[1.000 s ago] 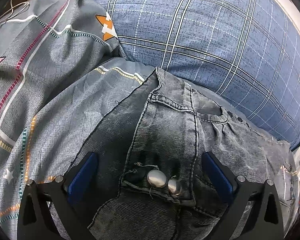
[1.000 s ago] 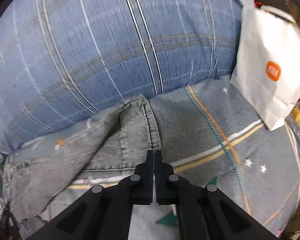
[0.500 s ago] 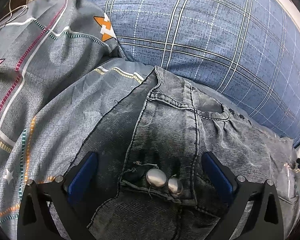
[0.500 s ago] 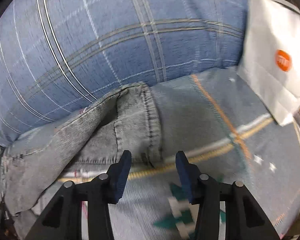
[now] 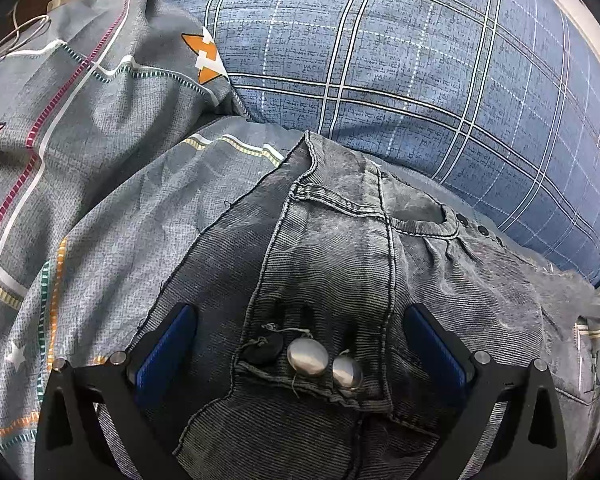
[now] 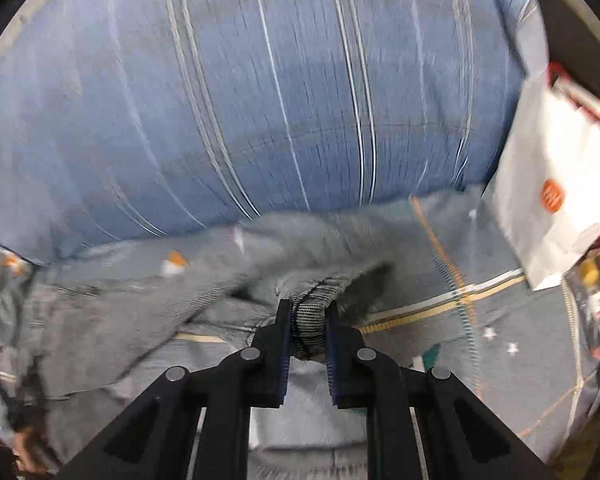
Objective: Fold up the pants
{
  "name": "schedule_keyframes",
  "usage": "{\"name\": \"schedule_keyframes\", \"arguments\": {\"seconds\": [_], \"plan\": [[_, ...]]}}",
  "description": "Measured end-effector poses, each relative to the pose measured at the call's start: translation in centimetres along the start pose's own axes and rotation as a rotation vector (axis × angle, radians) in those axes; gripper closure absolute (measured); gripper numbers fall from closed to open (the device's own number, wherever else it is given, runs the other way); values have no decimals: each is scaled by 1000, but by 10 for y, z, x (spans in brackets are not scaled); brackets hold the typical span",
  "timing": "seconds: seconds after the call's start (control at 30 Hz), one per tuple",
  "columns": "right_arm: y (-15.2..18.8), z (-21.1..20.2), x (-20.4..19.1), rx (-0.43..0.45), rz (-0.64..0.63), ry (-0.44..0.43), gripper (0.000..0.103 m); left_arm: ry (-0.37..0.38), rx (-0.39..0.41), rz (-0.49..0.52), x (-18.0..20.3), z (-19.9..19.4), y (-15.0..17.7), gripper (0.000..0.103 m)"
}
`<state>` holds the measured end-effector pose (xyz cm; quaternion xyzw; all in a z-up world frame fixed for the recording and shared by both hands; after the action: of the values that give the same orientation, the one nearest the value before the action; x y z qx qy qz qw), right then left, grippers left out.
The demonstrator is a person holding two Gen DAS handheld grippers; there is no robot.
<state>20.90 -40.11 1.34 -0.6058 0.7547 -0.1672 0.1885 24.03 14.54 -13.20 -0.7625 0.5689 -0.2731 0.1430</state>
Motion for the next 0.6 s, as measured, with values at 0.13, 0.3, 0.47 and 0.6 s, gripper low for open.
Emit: {"name": "schedule_keyframes", "arguments": {"seconds": [0.13, 0.3, 0.47, 0.6], "plan": [[-4, -73, 10, 83, 22, -46, 87, 0, 2, -7, 0, 0, 0, 0], [24, -59, 41, 19, 48, -40, 87, 2, 1, -8, -1, 0, 0, 0], [100, 47, 77, -272, 44, 25, 80, -11, 0, -11, 1, 0, 0, 0], [103, 42, 87, -211, 94, -8, 55, -15, 0, -14, 1, 1, -1, 0]]}}
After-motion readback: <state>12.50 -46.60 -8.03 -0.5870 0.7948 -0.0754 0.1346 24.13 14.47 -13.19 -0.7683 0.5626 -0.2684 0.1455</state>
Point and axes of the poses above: each gripper's, at about its wrist camera, not at the fingertips, and z roughly the way its jaws point, x to its right, y to its underside, the point moved 4 cm from there along z, roughly the way its jaws point, and after that the axes turned 3 degrees about -x, right-handed, at the moved point
